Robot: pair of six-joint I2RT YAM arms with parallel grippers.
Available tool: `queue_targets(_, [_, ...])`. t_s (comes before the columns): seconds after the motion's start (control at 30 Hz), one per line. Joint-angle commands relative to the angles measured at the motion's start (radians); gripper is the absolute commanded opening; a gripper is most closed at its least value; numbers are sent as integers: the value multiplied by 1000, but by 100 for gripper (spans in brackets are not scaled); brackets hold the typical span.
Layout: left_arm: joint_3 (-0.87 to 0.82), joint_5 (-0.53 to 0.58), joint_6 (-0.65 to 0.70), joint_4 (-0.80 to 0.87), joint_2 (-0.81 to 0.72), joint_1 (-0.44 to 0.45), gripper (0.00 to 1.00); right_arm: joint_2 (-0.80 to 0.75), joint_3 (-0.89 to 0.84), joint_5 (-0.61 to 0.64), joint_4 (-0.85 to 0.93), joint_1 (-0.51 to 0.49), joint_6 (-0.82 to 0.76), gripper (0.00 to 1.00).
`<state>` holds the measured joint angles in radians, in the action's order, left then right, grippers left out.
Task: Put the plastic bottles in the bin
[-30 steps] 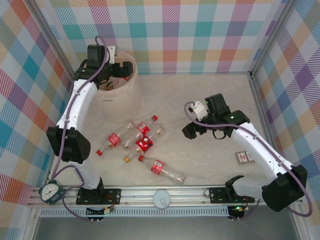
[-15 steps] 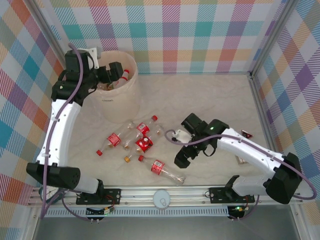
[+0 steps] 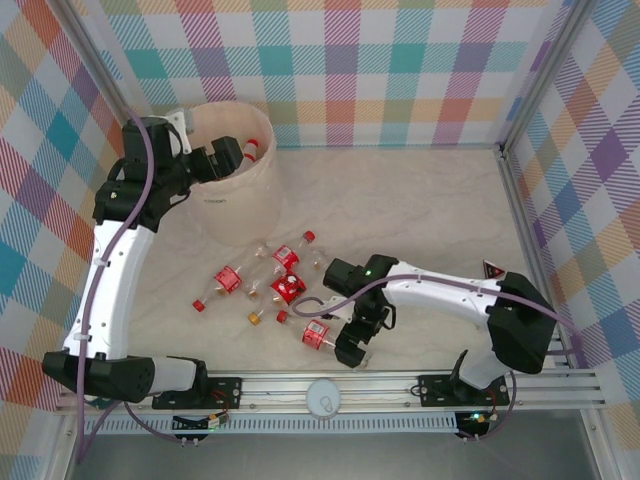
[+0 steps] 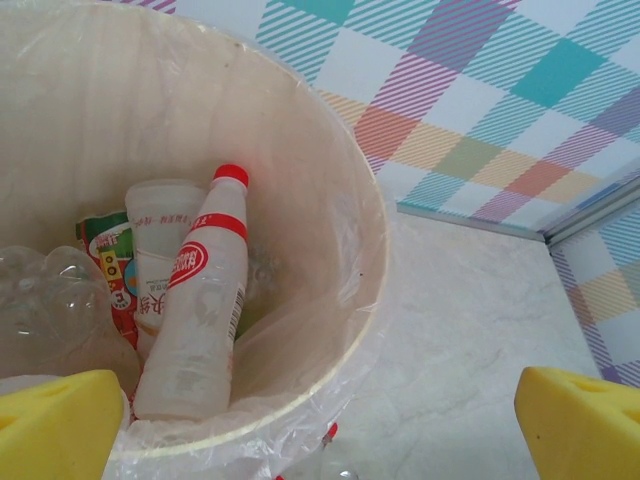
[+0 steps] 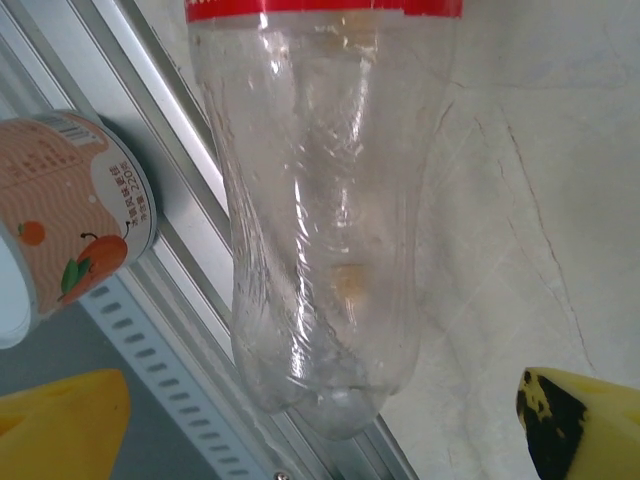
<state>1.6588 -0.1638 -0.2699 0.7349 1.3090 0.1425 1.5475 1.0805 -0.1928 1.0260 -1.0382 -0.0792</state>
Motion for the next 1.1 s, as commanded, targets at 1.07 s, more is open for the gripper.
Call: queue_targets(1.07, [-66,-3,-63,-91,-35,2,97,28,-22,180,-137,-11,8,71])
